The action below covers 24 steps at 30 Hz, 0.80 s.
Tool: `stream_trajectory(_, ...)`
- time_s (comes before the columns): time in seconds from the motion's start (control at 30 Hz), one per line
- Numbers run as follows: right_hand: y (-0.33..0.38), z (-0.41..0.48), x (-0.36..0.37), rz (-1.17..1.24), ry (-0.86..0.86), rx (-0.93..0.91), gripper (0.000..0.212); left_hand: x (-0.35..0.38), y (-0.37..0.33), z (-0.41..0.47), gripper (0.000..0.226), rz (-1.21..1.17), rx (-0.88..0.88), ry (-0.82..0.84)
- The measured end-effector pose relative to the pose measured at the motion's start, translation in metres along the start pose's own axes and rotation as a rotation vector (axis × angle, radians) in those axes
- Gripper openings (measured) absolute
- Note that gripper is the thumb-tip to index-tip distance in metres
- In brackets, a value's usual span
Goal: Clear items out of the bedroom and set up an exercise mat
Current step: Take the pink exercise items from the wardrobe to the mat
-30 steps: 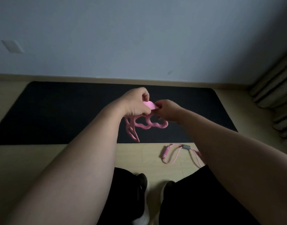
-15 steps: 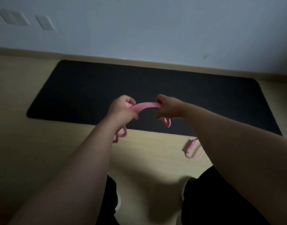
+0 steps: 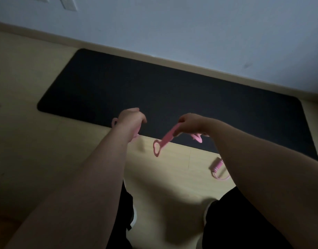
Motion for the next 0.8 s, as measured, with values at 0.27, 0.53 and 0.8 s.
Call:
stream_trajectory(0.27,0.021,0.028,0.040,-0.094,0.042,0.098,0.036,-0.038,-0.014,0.003,0.068,0.215,0.148,-0.136)
stream_trajectory(0.53,0.085,0.068,0.079,0.025,-0.003,0.001,0.033,-0.103,-0.006,0.009,0.070,0.297,0.117,-0.252)
stream_trajectory(0.8,0.113,0.110,0.089,0.083,-0.042,-0.038,0.023,-0.133,-0.015,0.008,0.074,0.272,0.180,-0.308)
Point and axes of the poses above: each hand's wrist, its own z-axis towards the middle knuckle, its own x-axis out of the palm, y = z × x, the point moved 8 cm from there along z, towards the middle knuckle
